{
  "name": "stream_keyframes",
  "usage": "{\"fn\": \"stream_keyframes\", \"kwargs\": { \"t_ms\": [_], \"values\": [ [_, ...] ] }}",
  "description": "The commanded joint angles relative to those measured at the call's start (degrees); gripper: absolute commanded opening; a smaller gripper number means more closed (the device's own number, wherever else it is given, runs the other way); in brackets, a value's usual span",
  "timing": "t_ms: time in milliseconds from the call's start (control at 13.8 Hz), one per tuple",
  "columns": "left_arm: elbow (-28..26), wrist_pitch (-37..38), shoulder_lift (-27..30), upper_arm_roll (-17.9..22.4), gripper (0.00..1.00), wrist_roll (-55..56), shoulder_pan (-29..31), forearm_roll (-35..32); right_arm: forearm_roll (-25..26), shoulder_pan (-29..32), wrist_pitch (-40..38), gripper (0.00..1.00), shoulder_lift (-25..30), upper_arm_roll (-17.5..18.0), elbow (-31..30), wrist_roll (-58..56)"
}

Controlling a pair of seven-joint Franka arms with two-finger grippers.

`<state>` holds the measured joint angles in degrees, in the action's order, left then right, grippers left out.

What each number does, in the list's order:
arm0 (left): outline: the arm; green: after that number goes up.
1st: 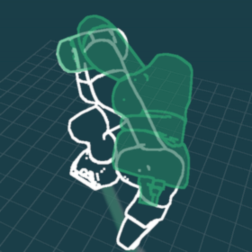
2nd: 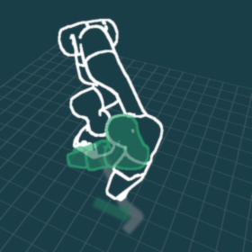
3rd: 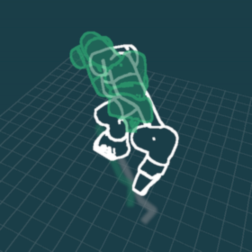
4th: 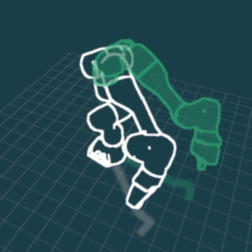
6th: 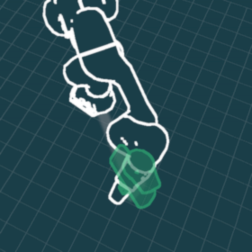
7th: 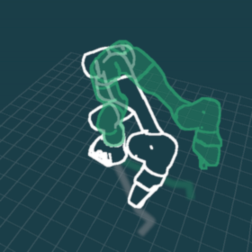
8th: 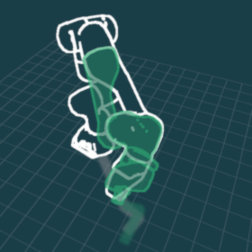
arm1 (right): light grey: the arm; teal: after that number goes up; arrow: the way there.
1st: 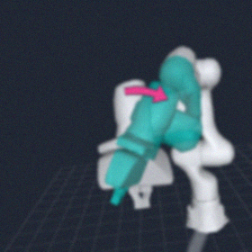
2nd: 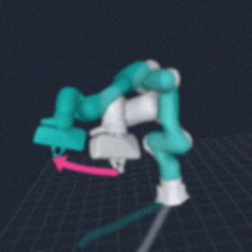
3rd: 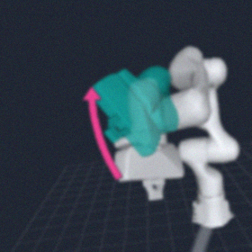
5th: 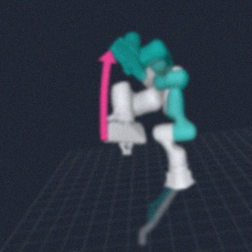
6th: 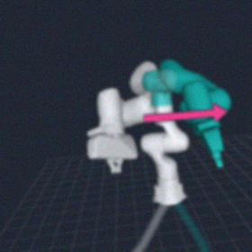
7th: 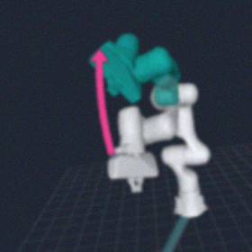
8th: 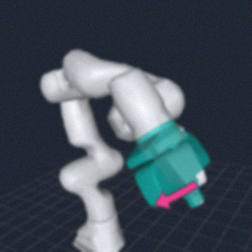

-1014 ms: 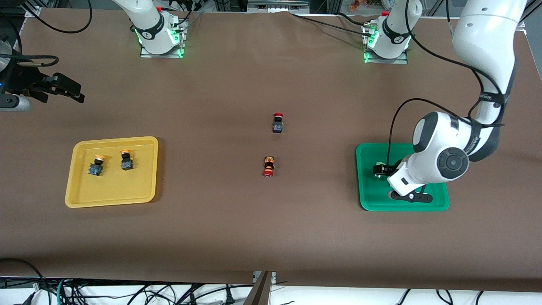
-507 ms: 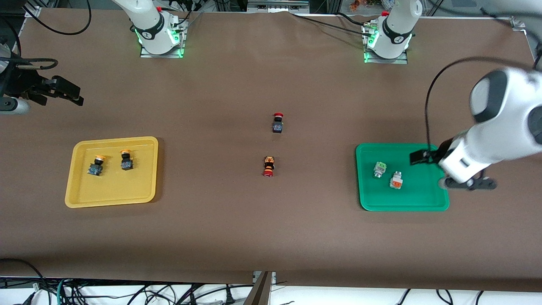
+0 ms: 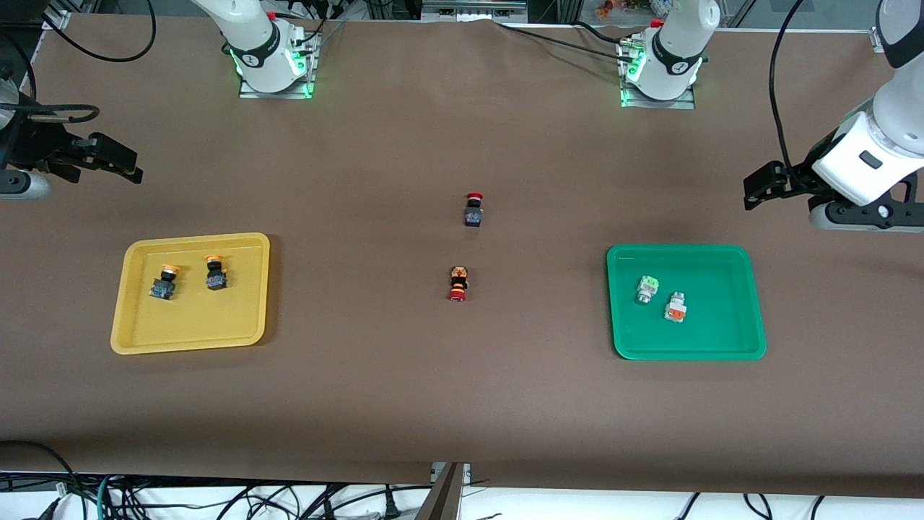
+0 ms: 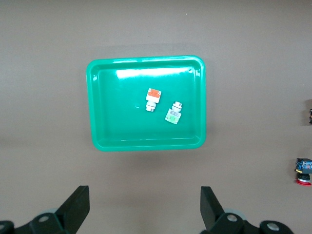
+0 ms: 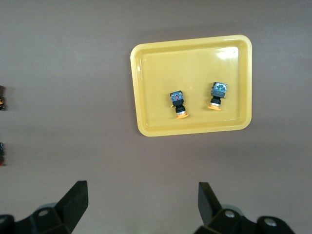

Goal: Place green and yellow buttons in trays

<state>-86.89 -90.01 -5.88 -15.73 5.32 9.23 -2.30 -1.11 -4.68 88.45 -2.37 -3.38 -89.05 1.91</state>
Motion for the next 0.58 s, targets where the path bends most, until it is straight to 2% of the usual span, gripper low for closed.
{"fn": "stream_keyframes", "kwargs": {
  "t_ms": [0, 72, 145, 290, 362, 507],
  "values": [
    [-1.4, 0.1, 2.7, 0.4, 1.0, -1.6, 0.2, 1.0, 1.0, 0.3, -0.6, 1.0, -0.4, 0.4, 1.4, 0.1],
    [-2.0, 0.5, 3.4, 1.6, 1.0, -1.2, -1.0, 1.0, 1.0, 0.3, -0.6, 1.0, -0.4, 0.4, 1.4, 0.1],
    [-2.3, 1.5, 3.6, 5.1, 1.0, -1.1, -4.2, 1.1, 1.0, 0.3, -0.6, 1.0, -0.4, 0.4, 1.4, 0.1],
    [-4.8, 1.0, 4.8, 16.9, 1.0, -1.3, -14.3, 3.0, 1.0, 0.3, -0.6, 1.0, -0.4, 0.4, 1.4, 0.1],
    [-6.9, -0.2, 6.0, 19.3, 1.0, -1.4, -16.1, 3.0, 1.0, 0.3, -0.6, 1.0, -0.4, 0.4, 1.4, 0.1],
    [-8.8, -1.9, 7.5, 19.4, 1.0, -1.7, -15.8, 3.0, 1.0, 0.3, -0.6, 1.0, -0.4, 0.4, 1.4, 0.1]
  ]
}}
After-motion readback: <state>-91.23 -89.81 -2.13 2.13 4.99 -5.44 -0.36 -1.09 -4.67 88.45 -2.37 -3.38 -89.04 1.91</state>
